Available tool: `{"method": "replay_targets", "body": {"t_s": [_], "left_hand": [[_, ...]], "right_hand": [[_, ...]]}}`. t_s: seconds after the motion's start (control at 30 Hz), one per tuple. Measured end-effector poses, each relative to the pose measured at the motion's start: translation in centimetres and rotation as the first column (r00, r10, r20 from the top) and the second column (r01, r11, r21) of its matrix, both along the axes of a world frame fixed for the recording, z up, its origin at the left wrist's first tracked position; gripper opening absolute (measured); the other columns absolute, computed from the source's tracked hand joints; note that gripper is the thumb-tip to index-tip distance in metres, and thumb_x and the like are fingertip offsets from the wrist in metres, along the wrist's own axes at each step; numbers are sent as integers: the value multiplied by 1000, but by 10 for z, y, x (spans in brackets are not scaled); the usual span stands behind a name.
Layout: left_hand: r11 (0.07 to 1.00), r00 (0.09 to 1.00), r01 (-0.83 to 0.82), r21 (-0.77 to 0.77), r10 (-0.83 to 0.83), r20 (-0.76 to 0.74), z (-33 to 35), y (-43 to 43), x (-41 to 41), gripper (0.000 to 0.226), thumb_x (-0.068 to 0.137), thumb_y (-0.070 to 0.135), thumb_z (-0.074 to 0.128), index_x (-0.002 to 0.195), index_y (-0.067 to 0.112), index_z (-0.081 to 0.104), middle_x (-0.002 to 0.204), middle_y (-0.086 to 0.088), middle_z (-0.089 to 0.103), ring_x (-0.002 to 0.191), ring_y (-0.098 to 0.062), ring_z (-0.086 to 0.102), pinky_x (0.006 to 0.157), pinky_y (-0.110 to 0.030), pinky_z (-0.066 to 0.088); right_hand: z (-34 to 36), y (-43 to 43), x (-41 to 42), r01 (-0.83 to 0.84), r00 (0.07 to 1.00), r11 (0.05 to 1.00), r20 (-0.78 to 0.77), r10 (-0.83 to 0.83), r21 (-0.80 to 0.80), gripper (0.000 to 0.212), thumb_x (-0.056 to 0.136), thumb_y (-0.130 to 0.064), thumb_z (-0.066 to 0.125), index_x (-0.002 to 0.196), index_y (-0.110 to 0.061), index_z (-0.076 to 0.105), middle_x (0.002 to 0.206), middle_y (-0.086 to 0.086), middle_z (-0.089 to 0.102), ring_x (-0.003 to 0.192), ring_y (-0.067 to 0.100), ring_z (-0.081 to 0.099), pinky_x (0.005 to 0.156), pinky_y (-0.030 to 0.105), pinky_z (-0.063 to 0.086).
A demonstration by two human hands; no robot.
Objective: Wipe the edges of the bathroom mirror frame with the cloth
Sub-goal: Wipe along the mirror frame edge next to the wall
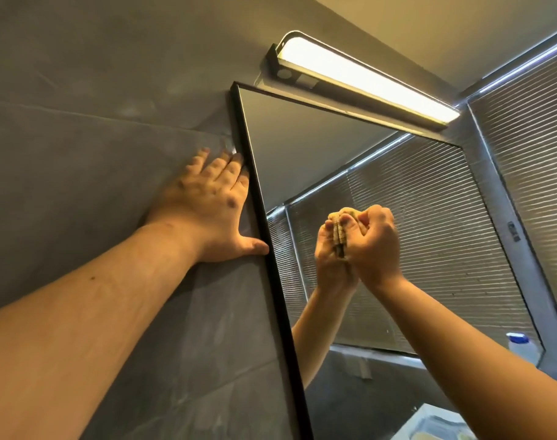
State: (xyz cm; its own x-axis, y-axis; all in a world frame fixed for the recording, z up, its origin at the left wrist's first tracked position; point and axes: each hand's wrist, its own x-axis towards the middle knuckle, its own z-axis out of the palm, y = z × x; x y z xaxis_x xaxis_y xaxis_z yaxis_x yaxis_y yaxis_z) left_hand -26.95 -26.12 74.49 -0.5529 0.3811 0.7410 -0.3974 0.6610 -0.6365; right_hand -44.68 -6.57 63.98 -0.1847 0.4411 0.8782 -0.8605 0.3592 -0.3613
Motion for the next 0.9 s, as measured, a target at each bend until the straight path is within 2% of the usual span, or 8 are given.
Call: {"method": "replay_targets", "body": {"t_s": [0.07,0.13,0.2,0.3,0.37,0.5,0.73,0.9], "left_hand": [[1000,1000,8,-2,-8,-9,-1,0,1,133,53,95,12,153,8,18,162,-12,14,150,-27,8,122,-47,1],[1000,1000,21,-9,-21,-21,-2,0,1,132,53,95,13,152,8,21,161,-13,18,150,-27,12,122,-47,4],[1000,999,30,-10,-30,-23,-3,0,2,131,54,95,15,152,8,22,161,-13,19,149,-27,13,122,-47,4],[999,999,41,-9,-41,-21,-5,0,3,127,57,93,18,152,9,22,161,-12,18,150,-27,12,122,-47,4],[999,999,44,-9,-44,-24,-6,-1,3,125,59,92,19,153,9,20,162,-11,16,150,-26,11,122,-46,3],[999,998,54,-5,-54,-20,-8,-1,3,122,64,92,27,153,10,19,162,-11,16,150,-26,10,122,-46,4],[998,998,55,2,-55,-21,-7,0,3,121,64,91,29,153,9,21,161,-12,18,150,-27,12,122,-47,5],[997,996,80,-3,-80,-32,-8,-1,4,124,60,93,22,152,11,24,161,-10,20,149,-26,14,122,-46,7]], "right_hand": [[0,-12,13,-5,996,1000,-92,8,29,18,89,-29,64,82,-20,49,88,5,50,77,24,55,72,41,50],[-3,-23,28,11,975,995,-221,11,97,16,86,-25,67,83,-25,52,88,-2,50,78,18,54,74,29,45],[-9,-32,42,44,951,981,-308,16,188,12,85,-24,68,83,-20,57,89,-2,55,81,18,55,77,23,42],[-27,-40,55,116,889,943,-455,41,313,15,86,-24,67,85,-9,64,94,6,64,87,24,59,83,28,46],[-42,-41,57,164,842,909,-534,74,384,13,88,-21,68,96,-13,62,100,6,66,92,24,60,88,29,47],[-50,-42,53,187,821,902,-566,73,388,21,90,-22,69,109,-18,60,107,5,68,98,21,61,94,27,47],[20,-50,52,180,831,956,-556,-22,231,18,87,-21,75,99,-8,76,103,10,72,94,26,67,93,26,47],[78,-48,56,130,864,970,-503,-10,204,19,86,-23,74,99,-9,78,101,9,74,91,27,70,82,41,58]]}}
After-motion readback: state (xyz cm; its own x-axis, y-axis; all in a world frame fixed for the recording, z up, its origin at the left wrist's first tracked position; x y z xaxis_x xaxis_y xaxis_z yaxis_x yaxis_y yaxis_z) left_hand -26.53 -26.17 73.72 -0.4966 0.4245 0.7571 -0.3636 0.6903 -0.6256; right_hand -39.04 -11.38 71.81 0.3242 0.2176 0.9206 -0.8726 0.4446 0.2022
